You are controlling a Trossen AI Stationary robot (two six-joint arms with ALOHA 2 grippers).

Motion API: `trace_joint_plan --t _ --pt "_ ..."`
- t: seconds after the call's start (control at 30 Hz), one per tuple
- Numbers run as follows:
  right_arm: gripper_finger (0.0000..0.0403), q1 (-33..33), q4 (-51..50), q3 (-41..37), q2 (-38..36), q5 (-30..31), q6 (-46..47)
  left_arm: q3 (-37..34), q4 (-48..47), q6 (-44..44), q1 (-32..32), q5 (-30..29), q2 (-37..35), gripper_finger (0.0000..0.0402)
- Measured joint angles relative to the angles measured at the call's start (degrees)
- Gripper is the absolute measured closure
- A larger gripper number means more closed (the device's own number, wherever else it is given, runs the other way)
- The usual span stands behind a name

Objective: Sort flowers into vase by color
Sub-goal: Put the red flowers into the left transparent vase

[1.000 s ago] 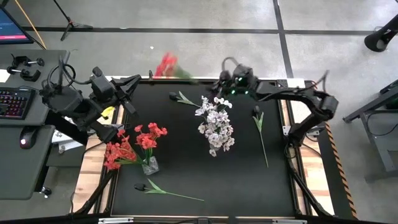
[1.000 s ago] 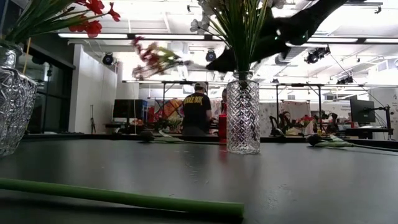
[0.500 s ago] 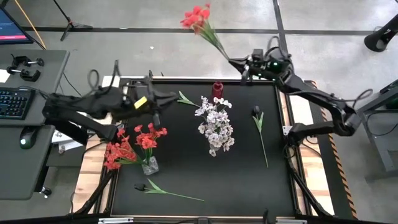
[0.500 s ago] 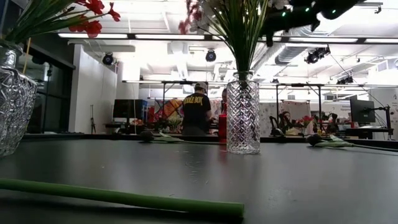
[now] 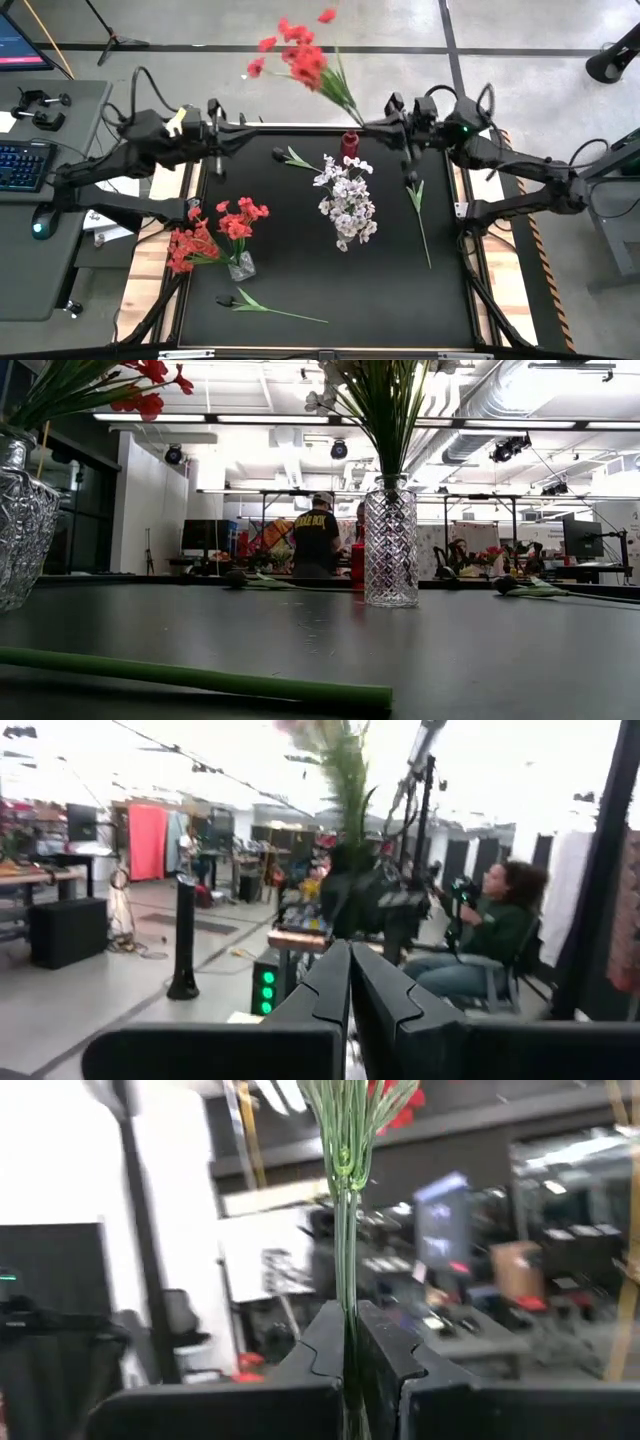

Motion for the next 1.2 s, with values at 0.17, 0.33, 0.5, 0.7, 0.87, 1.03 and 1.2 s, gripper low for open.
trace_joint_plan --t 0.17,0.33,0.5,0.7,0.87,1.03,1.2 --pt "0.0403 13.45 0.11 5.11 2.30 11.25 -6.17 -0.07 -6.94 -0.01 -0.18 3.56 -3.50 0.0402" --pt "0.0403 25.56 1.10 8.54 8.98 25.17 -10.19 -0.09 -13.02 -0.73 -0.23 12.09 -5.79 0.0402" --pt "0.0403 34.39 7.40 13.54 20.01 34.44 -10.23 -0.09 -16.12 -1.79 -0.87 18.42 -8.45 0.0402" --pt "0.0403 40.84 11.52 24.36 34.19 37.94 -8.68 -0.09 -16.53 -3.01 -3.35 18.94 -11.38 0.0402" --pt "0.0403 43.21 11.59 35.69 46.23 38.21 -8.36 -0.07 -16.25 -4.31 -4.43 17.71 -12.42 0.0402" --pt "0.0403 42.55 15.07 44.87 58.07 33.29 -5.85 -0.07 -16.18 -6.47 -5.20 17.56 -11.95 0.0402" --pt "0.0403 41.54 30.06 49.30 69.32 29.77 -1.50 -0.07 -16.28 -9.44 -5.88 14.12 -11.04 0.0402"
